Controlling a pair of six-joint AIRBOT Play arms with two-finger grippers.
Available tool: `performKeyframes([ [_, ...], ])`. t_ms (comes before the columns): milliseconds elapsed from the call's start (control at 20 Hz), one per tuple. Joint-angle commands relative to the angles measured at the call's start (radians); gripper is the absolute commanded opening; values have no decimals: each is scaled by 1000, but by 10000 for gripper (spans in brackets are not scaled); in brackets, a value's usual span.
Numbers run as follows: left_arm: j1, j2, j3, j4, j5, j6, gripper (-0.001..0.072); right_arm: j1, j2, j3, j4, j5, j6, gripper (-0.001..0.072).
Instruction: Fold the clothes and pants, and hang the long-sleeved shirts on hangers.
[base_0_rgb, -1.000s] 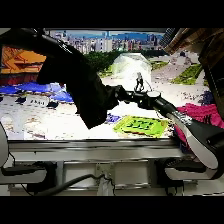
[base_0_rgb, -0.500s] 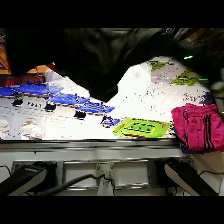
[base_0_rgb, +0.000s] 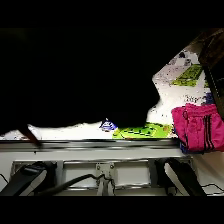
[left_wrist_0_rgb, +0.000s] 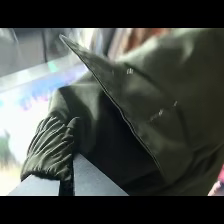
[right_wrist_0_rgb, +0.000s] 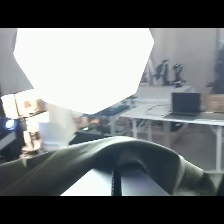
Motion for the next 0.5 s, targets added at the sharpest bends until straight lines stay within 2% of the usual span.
performKeyframes([
  [0, -1, -53, -68, 2, -237, -82, 5, -1, -71, 42, -20, 39, 38, 17],
  [200, -1, -196, -338, 19, -212, -78, 6, 24, -306, 39, -61, 210, 64, 17],
  [250, -1, -243, -411, 37, -164, -76, 6, 59, -387, 39, -121, 237, 85, 17],
  [350, -1, -356, -549, 92, 18, -55, 6, 153, -562, 39, -251, 204, 108, 20],
  [400, 0, -430, -601, 124, 148, -56, 6, 196, -650, 39, -286, 161, 110, 80],
  [450, 5, -509, -624, 152, 275, -56, 7, 229, -732, 39, -309, 124, 133, 305],
])
